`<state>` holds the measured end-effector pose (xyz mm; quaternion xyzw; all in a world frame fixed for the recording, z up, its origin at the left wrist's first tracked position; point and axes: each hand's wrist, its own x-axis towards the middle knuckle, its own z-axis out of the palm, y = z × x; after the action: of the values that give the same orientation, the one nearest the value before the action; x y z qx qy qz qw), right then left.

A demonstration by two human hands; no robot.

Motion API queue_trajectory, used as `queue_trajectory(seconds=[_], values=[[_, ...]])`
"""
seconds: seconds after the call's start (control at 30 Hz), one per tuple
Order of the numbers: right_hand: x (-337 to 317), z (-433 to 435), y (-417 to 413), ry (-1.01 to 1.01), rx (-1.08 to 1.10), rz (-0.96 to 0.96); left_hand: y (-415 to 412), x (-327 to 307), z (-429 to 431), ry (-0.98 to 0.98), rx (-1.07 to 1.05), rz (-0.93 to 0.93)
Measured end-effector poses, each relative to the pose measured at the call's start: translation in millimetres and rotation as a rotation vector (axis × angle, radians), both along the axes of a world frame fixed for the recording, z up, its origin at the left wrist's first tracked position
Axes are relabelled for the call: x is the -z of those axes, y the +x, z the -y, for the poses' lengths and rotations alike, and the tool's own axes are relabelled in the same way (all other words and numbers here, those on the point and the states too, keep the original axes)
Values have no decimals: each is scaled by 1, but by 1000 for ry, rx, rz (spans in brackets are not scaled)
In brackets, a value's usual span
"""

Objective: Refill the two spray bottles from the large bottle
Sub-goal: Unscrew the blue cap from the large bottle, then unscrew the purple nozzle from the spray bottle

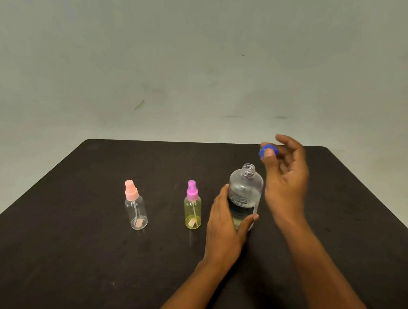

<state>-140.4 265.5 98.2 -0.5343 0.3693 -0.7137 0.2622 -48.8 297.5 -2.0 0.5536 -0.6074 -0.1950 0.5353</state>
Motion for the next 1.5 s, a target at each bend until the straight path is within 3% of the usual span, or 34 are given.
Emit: queue_trajectory(seconds=[0.13, 0.27, 0.47, 0.57, 0.67, 0.83, 0.97, 1.1, 1.2, 1.33, 1.5], values=[[6, 11, -28, 128, 263, 65, -2, 1, 6, 10, -5, 40], [34, 18, -67, 348, 463, -262, -5, -2, 7, 19, 32, 60], [90, 31, -94, 661, 464, -644, -7, 1, 2, -12, 86, 88], [98, 30, -90, 695, 450, -643, -4, 2, -5, -113, 14, 57], [98, 29, -88, 710, 444, -639, 4, 3, -12, -358, -123, 20], [95, 17, -78, 422, 596, -374, 27, 4, -20, -559, -328, 127], [65, 4, -53, -16, 646, -163, 54, 3, -19, -407, -460, 79], [27, -23, -5, -376, 489, -196, 72, 1, -22, -243, -467, 4], [19, -39, 36, -432, 189, -276, 79, 1, -23, -174, -391, -66], [44, -36, 76, -179, -28, -444, 82, 1, -22, -64, -293, -149], [72, -19, 91, 115, -108, -392, 83, 1, -18, 40, -248, -201]])
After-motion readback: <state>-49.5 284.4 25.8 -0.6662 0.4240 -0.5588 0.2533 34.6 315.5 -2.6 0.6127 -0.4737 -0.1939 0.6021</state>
